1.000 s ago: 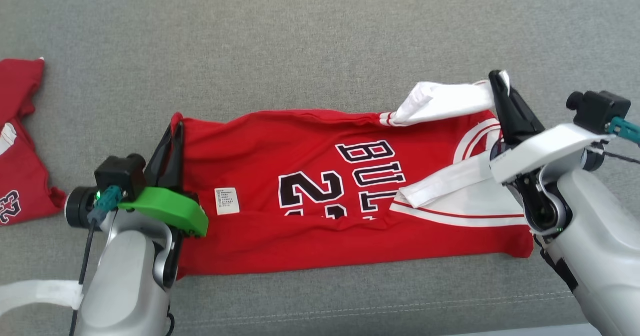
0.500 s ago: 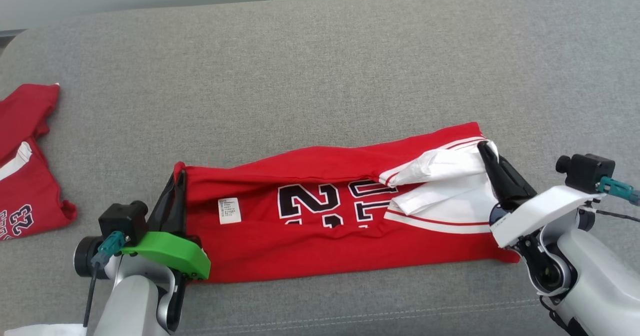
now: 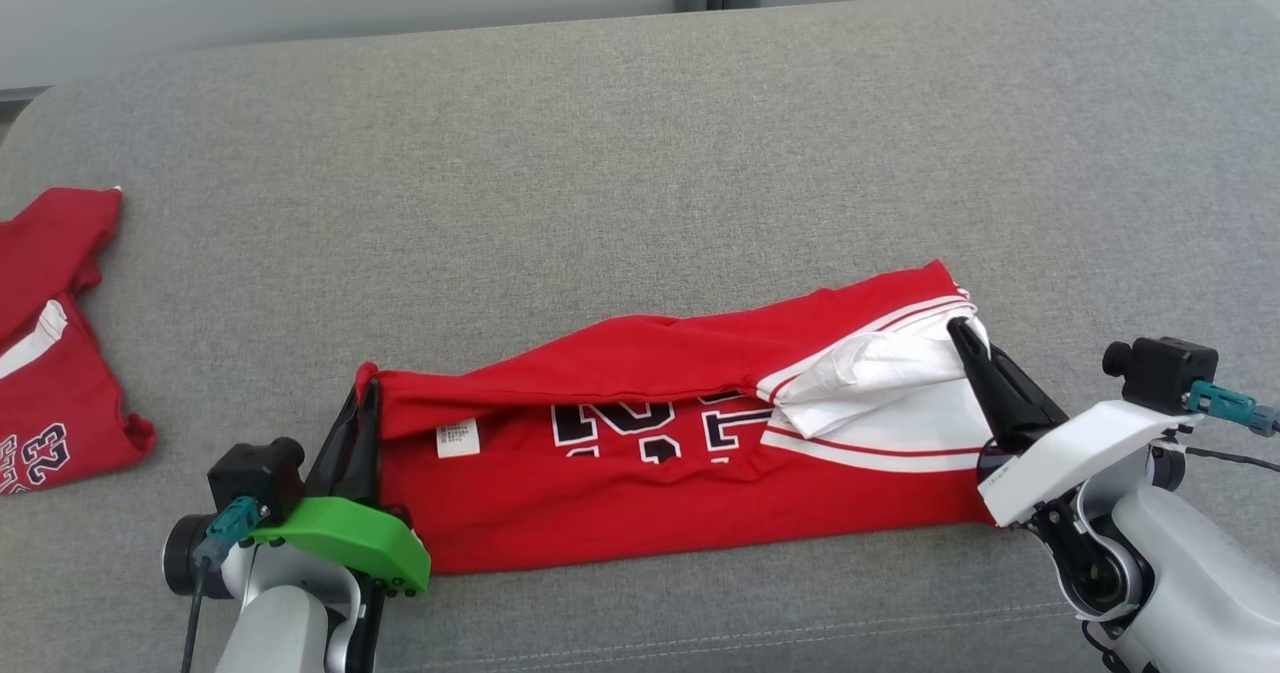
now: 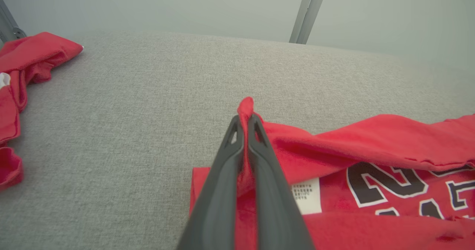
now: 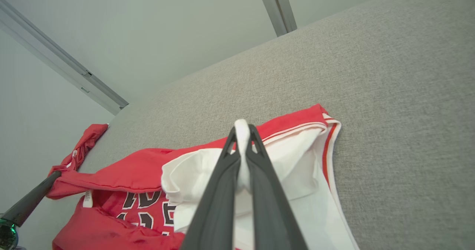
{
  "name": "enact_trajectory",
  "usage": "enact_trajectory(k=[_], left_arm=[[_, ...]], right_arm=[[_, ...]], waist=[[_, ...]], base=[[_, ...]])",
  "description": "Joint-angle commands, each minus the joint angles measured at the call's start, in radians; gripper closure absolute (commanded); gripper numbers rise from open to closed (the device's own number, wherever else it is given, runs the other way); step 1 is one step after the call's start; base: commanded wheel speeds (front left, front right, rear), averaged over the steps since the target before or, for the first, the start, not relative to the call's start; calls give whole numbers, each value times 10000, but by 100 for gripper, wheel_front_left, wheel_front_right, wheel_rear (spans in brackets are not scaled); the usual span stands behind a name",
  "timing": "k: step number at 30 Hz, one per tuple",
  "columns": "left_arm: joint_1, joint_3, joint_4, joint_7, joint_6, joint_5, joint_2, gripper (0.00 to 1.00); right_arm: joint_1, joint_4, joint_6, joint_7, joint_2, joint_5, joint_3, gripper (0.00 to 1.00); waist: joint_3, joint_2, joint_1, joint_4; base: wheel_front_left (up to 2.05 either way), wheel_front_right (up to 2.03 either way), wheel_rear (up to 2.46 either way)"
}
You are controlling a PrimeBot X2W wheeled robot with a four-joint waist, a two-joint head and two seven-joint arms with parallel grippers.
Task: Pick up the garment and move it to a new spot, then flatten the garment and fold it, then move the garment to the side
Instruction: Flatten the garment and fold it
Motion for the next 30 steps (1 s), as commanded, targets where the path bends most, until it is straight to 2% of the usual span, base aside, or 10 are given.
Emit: enact_trajectory(k=[1, 3, 4, 5, 6, 7, 26, 30], left_arm=[[134, 24, 56, -4, -13, 25, 15, 100], [139, 48, 93, -2, -13, 24, -9, 100], [155, 66, 114, -4, -13, 36, -16, 86], [170, 95, 121, -2, -13, 80, -19, 56], [186, 123, 129, -4, -13, 131, -24, 19], [200, 147, 133, -4, -13, 168, -35, 0], [824, 928, -932, -2, -14, 715, -260, 0], [966, 1043, -1105, -2, -14, 792, -293, 0]], right_arm=[[138, 33, -7, -32, -70, 27, 40, 100], [168, 119, -7, -32, -93, -86, 96, 100], [158, 152, -7, -32, -87, -148, 143, 100], [149, 178, -7, -32, -48, -176, 165, 100], [146, 190, -7, -32, -12, -193, 171, 100], [142, 215, -7, -32, -8, -222, 195, 100], [381, 806, -7, -32, -87, -840, 558, 100], [421, 1206, -7, 18, -103, -781, 999, 100]], waist=[[-60, 0, 1, 11], [-125, 0, 1, 12], [-152, 0, 1, 7], [-176, 0, 1, 3], [-190, 0, 1, 7], [-199, 0, 1, 15], [-447, 0, 1, 225], [-502, 0, 1, 233]], base=[[0, 0, 0], [0, 0, 0], [0, 0, 0], [0, 0, 0], [0, 0, 0], [0, 0, 0], [0, 0, 0], [0, 0, 0]])
